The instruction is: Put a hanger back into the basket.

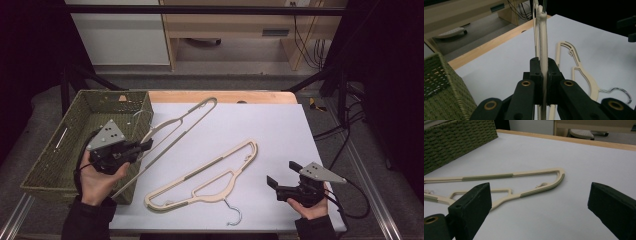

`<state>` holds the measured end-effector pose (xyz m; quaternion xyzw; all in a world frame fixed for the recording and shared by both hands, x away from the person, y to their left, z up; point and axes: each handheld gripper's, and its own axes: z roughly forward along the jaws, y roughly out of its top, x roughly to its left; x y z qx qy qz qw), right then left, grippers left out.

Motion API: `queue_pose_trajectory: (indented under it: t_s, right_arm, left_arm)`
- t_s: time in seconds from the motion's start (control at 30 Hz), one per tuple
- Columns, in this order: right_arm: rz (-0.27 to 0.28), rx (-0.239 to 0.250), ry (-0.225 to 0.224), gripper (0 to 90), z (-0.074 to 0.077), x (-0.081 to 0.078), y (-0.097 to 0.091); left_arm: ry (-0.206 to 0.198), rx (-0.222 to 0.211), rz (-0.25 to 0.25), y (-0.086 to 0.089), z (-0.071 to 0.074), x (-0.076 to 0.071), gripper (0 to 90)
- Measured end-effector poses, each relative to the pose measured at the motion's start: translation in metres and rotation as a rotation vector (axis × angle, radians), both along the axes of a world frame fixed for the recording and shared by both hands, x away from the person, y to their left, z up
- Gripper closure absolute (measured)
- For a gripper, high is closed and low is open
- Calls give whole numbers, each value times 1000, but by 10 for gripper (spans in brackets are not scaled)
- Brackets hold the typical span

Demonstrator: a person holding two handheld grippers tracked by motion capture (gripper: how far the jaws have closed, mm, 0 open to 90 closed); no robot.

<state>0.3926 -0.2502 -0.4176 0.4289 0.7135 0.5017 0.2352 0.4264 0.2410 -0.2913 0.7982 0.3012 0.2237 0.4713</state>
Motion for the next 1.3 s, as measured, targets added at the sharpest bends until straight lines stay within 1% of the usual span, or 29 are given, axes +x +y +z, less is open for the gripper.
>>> queue_pose_trajectory:
  t_s: [0.03, 0.07, 0.13, 0.17, 0.2, 0.23, 0.27, 0.33, 0.37, 0.4, 0.43, 0.47, 0.53, 0.57, 0.6, 0.63, 0.73, 0.83, 0.87, 0.9, 0.93, 1.0, 1.07, 1.1, 1.13, 1.17, 1.2, 1.27, 1.3]
  right_arm:
    - [0, 0, 0, 58, 0, 0, 0]
    - [1, 0, 1, 57, 0, 0, 0]
    - [0, 0, -1, 57, 0, 0, 0]
    - [-1, 1, 1, 57, 0, 0, 0]
    - [0, -1, 0, 57, 0, 0, -1]
    - [-3, 4, 3, 56, 1, 0, -1]
    - [-4, 2, 3, 54, 1, 0, -1]
    - [-5, 2, 1, 52, 1, 0, -2]
    - [-5, 2, 1, 52, 1, 0, -2]
    - [-6, 5, 6, 51, 0, 1, -2]
    - [-6, 5, 6, 51, 0, 1, -2]
    - [-4, 4, 9, 49, 0, 1, -2]
    - [-3, 2, 9, 49, -1, 1, -2]
    - [-3, 2, 9, 49, -1, 1, -2]
    - [-6, 3, 7, 49, 0, 1, -2]
    - [-6, 4, 7, 48, 0, 1, -2]
    - [-5, 3, 5, 49, 0, 1, -3]
    - [-3, 4, 4, 48, 0, 1, -3]
    - [-5, 5, 4, 48, 0, 1, -2]
    - [-5, 5, 4, 48, 0, 1, -2]
    - [-7, 5, 4, 49, 0, 1, -2]
    - [-6, 4, 4, 51, 0, 1, -2]
    - [-6, 3, 5, 51, 0, 2, -2]
    - [-5, 4, 7, 51, 0, 2, -2]
    - [-5, 5, 7, 51, -1, 2, -2]
    - [-5, 5, 7, 51, -1, 2, -2]
    - [-7, 3, 6, 49, -1, 2, -2]
    - [-11, 5, 10, 47, -1, 2, -2]
    - [-12, 5, 12, 47, -1, 2, -2]
  left_arm:
    - [0, 0, 0, 0, 0, 0, 860]
    - [7, -8, 2, 7, 5, 4, 860]
    - [9, -20, -2, 14, 9, 9, 860]
    - [8, -16, -4, 18, 11, 11, 860]
    - [13, -20, 2, 21, 13, 12, 860]
    - [13, -20, 2, 21, 13, 12, 860]
    - [30, -34, 2, 28, 16, 15, 860]
    - [40, -37, 2, 34, 20, 17, 860]
    - [40, -37, 2, 34, 20, 17, 860]
    - [40, -31, 9, 40, 24, 19, 861]
    - [40, -31, 9, 40, 24, 19, 860]
    - [36, -24, 20, 47, 30, 22, 860]
    - [30, -29, 22, 55, 35, 26, 860]
    - [30, -29, 22, 55, 35, 26, 860]
    - [22, -28, 18, 64, 39, 30, 860]
    - [22, -28, 18, 64, 39, 30, 860]
    - [17, -20, 28, 78, 41, 37, 860]
    - [14, -11, 43, 93, 40, 44, 860]
    - [15, 4, 52, 102, 37, 48, 860]
    - [15, 4, 52, 102, 37, 48, 860]
    - [14, 21, 65, 110, 33, 53, 860]
    - [9, 40, 79, 118, 28, 57, 860]
    - [3, 44, 88, 126, 22, 60, 860]
    - [3, 44, 88, 126, 22, 60, 860]
    - [6, 43, 92, 134, 16, 63, 860]
    - [6, 43, 92, 134, 16, 63, 860]
    - [10, 45, 100, 142, 11, 67, 860]
    - [19, 59, 119, 149, 6, 70, 860]
    - [19, 59, 119, 149, 6, 70, 860]
